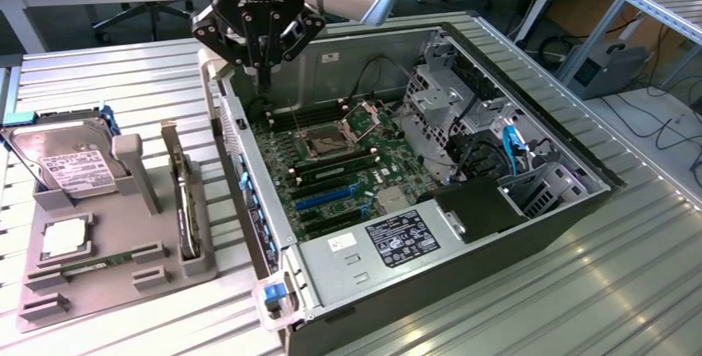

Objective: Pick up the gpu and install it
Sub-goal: 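Reach for the gpu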

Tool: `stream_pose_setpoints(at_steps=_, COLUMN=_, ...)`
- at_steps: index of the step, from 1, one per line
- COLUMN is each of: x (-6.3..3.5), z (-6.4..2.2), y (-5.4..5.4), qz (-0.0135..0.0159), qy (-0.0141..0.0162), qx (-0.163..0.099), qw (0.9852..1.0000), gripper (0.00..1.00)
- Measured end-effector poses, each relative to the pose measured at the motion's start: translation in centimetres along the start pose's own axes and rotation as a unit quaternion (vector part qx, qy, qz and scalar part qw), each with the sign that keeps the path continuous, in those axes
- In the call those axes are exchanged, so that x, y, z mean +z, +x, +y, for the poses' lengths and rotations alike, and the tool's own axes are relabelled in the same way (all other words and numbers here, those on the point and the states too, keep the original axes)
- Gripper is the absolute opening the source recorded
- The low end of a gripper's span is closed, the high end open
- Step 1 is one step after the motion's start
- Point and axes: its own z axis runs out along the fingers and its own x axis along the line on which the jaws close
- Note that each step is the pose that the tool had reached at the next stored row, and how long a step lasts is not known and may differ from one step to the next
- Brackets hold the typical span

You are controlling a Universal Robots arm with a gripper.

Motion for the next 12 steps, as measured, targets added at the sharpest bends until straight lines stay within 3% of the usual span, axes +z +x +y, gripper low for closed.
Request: stream_pose_setpoints(at_steps=12, x=-0.01, z=-0.02, y=0.3, qz=0.0, qy=0.0, qx=0.0, qw=1.0, gripper=0.11)
